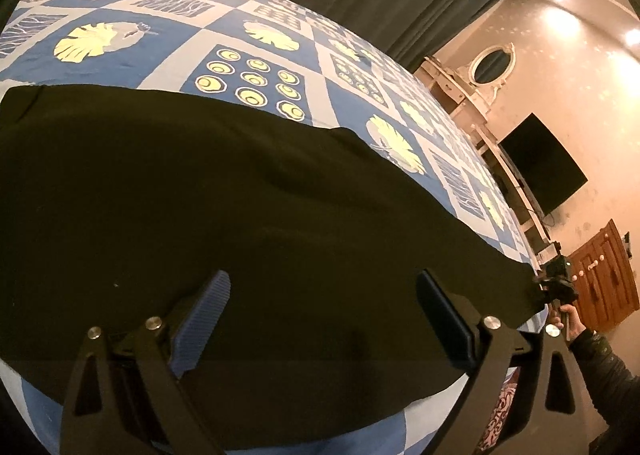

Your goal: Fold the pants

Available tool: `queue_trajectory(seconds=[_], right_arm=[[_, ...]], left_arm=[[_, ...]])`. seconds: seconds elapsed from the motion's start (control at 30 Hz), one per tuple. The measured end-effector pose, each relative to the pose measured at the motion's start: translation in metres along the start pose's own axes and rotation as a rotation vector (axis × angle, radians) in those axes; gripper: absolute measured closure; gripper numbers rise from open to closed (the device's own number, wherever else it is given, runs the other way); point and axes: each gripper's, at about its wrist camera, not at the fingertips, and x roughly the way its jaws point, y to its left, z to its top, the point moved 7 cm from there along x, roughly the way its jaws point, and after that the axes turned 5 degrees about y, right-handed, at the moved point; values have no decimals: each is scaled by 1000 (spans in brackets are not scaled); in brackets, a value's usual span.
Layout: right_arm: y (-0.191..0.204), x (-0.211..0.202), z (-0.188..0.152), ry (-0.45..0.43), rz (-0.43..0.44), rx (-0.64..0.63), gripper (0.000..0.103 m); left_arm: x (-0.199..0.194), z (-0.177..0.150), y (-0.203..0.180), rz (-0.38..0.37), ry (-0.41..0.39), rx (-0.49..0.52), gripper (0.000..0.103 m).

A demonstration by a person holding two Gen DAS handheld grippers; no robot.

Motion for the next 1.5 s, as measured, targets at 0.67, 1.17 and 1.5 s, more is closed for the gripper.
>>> queue_trajectory(seconds=[0.67, 1.17, 1.5], right_arm=[[49, -32, -6, -112, -141, 3, 86], [250, -4, -2, -99, -30, -217, 90], [325, 144, -8, 28, -53, -273, 90]], left_arm=[[0, 0, -13, 232, 23, 189, 5], [-42, 25, 10, 263, -59, 111, 5], [-53, 30, -3, 261, -79, 162, 5]])
